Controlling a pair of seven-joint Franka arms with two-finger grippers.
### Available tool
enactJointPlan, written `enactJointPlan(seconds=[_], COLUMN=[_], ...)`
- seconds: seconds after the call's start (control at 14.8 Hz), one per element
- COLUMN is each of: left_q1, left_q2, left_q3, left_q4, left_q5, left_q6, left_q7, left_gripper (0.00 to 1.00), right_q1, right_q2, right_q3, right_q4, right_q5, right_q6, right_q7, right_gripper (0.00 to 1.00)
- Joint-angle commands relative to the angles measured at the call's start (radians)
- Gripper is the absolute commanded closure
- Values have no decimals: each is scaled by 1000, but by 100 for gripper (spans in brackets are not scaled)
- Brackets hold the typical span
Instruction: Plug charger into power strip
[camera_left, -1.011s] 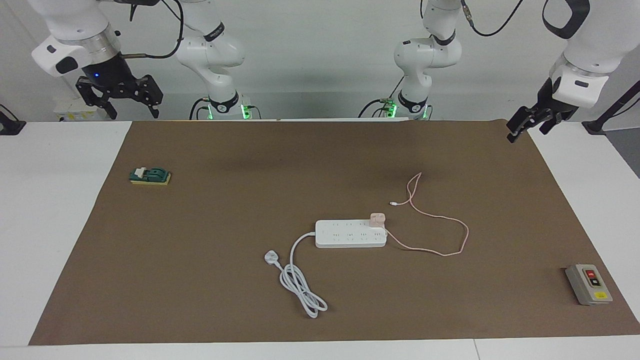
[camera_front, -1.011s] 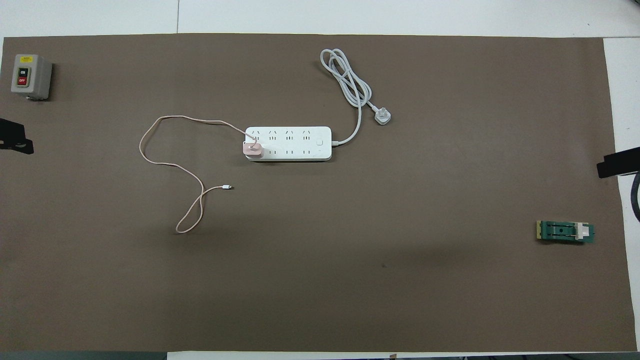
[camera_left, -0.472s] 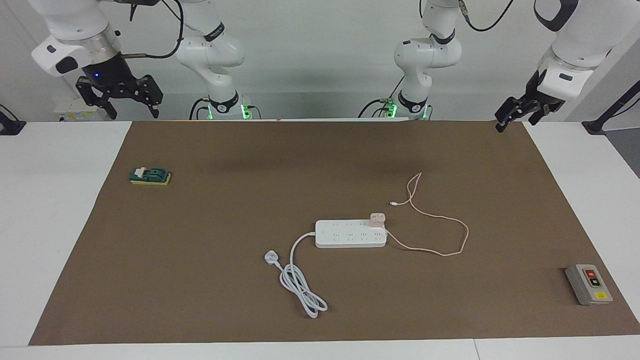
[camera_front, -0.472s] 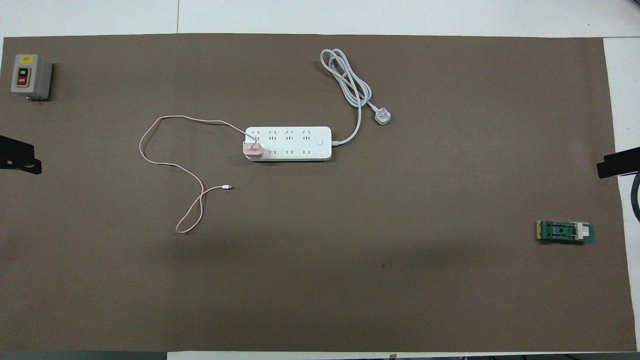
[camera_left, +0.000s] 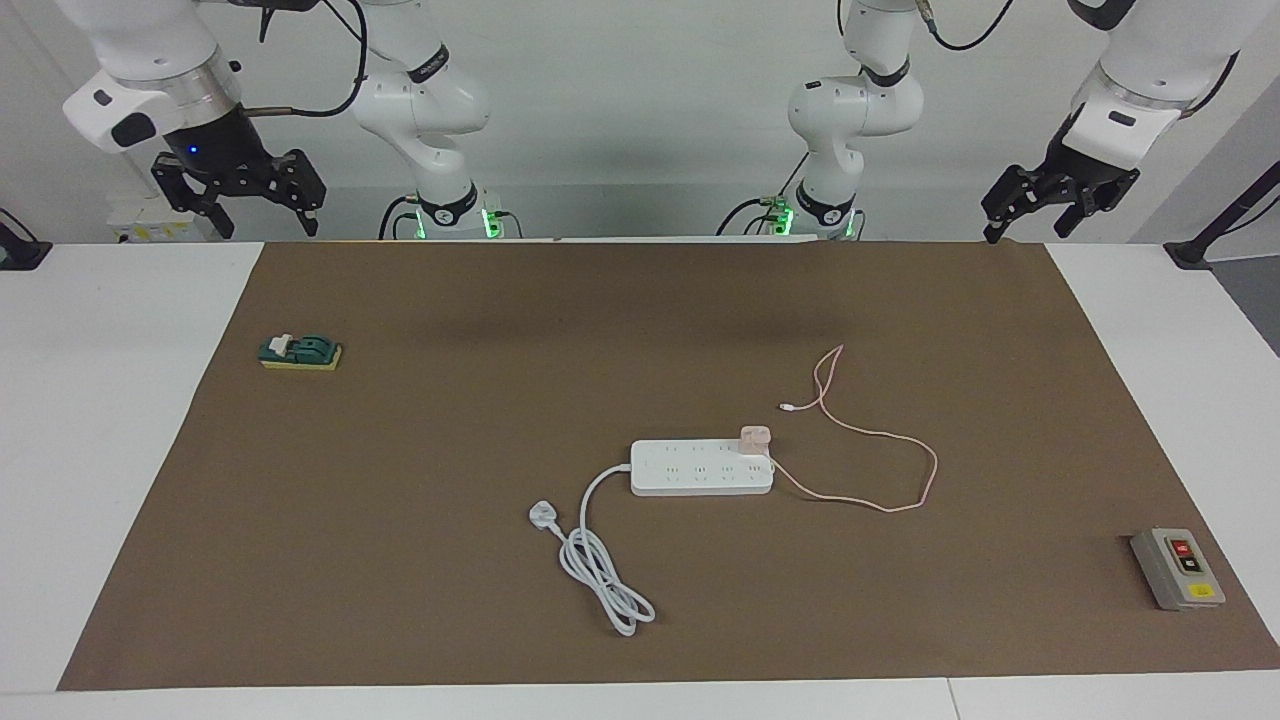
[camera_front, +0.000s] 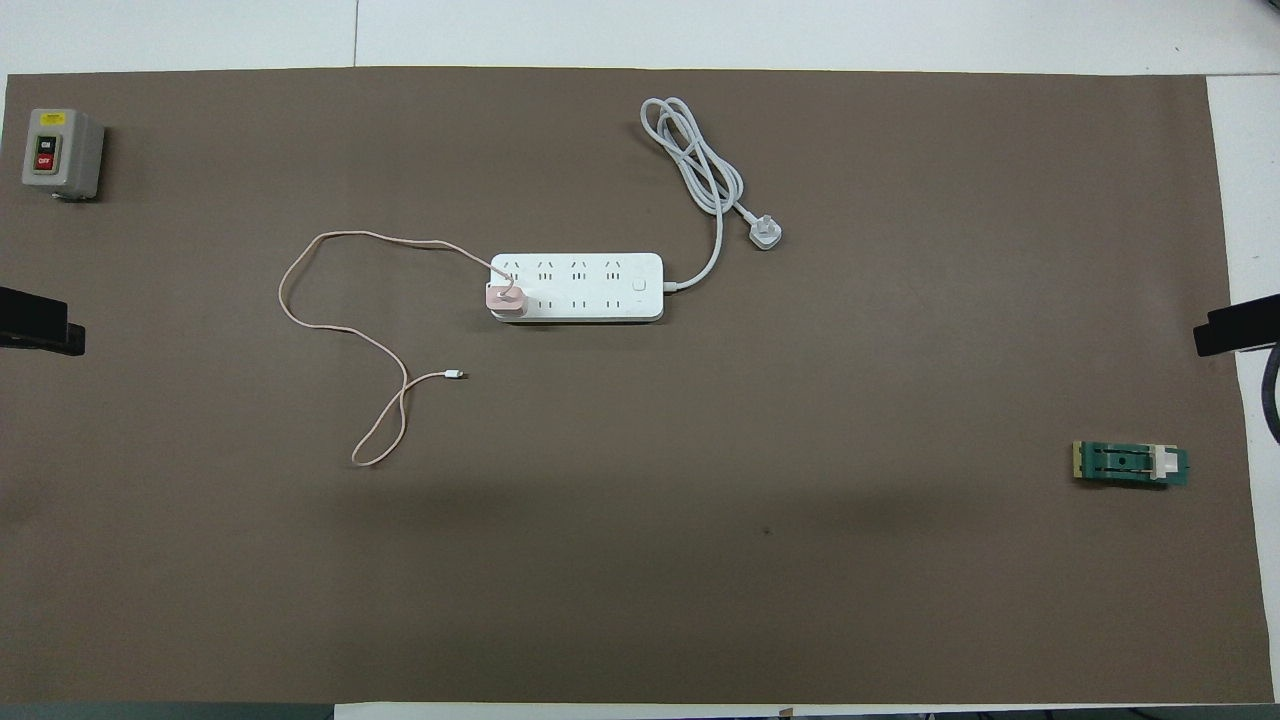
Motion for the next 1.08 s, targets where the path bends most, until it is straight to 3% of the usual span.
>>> enactJointPlan(seconds=[0.0,1.01], left_q1=[-6,-7], left_q2=[0,-5], left_q3=[4,-20], left_q4=[-7,-22], left_q5=[-13,-15], left_q6=[42,53], left_q7=[15,21], left_gripper=[0,0], right_q1=[-7,-7], right_q2=[-13,-13], right_q3=[6,6], right_q4=[-5,-5], right_q5=[9,9], right_q6=[-18,-18], right_q7=[-17,-17], right_gripper=[0,0])
